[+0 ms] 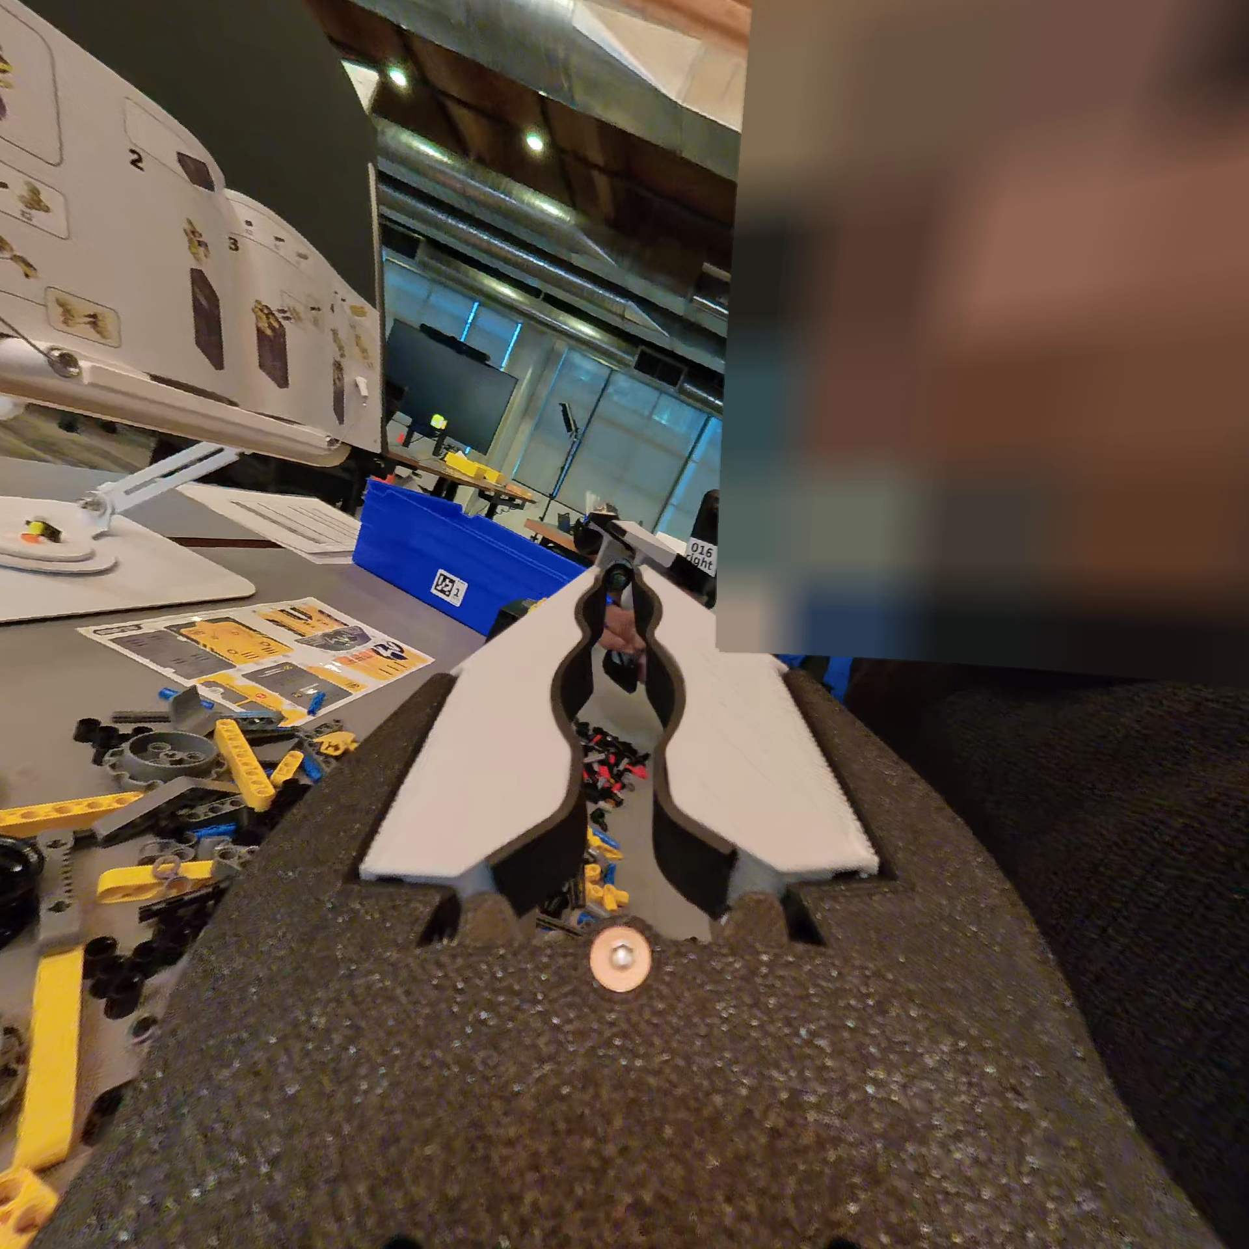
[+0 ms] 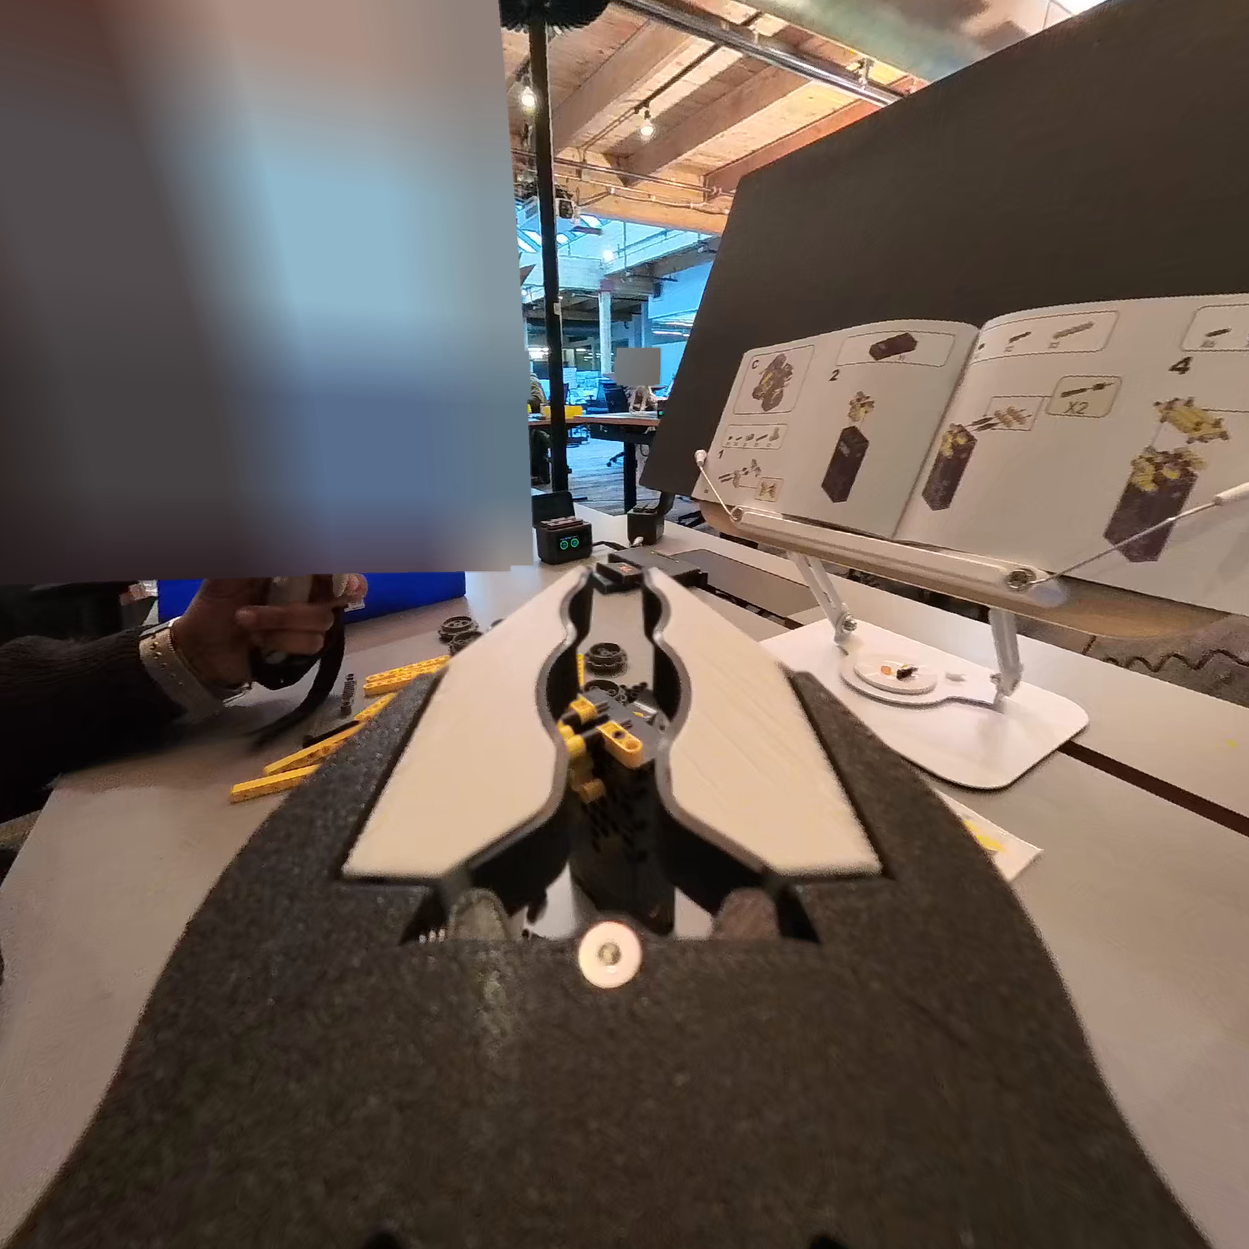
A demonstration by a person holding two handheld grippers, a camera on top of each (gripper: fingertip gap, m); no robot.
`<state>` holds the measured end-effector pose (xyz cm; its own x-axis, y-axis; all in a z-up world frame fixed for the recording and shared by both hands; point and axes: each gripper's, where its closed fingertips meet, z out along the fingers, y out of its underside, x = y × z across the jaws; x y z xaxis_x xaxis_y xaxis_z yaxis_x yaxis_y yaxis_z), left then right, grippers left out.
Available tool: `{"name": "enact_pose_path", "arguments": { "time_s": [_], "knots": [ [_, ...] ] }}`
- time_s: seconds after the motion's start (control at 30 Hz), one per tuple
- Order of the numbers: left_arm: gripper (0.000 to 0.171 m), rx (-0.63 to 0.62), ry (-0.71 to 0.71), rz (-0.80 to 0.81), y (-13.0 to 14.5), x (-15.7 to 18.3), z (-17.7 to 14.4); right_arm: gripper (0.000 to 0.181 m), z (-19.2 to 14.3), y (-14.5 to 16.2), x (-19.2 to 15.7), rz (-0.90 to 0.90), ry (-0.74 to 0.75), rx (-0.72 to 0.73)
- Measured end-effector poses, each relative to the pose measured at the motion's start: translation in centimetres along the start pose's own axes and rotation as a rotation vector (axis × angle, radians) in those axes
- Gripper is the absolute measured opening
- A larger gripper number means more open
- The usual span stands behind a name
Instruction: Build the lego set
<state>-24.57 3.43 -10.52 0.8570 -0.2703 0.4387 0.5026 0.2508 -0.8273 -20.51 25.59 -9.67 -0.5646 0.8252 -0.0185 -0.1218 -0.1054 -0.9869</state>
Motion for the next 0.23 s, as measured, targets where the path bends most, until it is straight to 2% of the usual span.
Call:
{"name": "enact_pose_path", "arguments": {
  "time_s": [0.23],
  "knots": [
    [0.006,0.068,0.091,-0.088,-0.92,0.75,-0.54,0.012,-0.43,-0.53,0.7,0.006,0.036,0.028]
  ]
}}
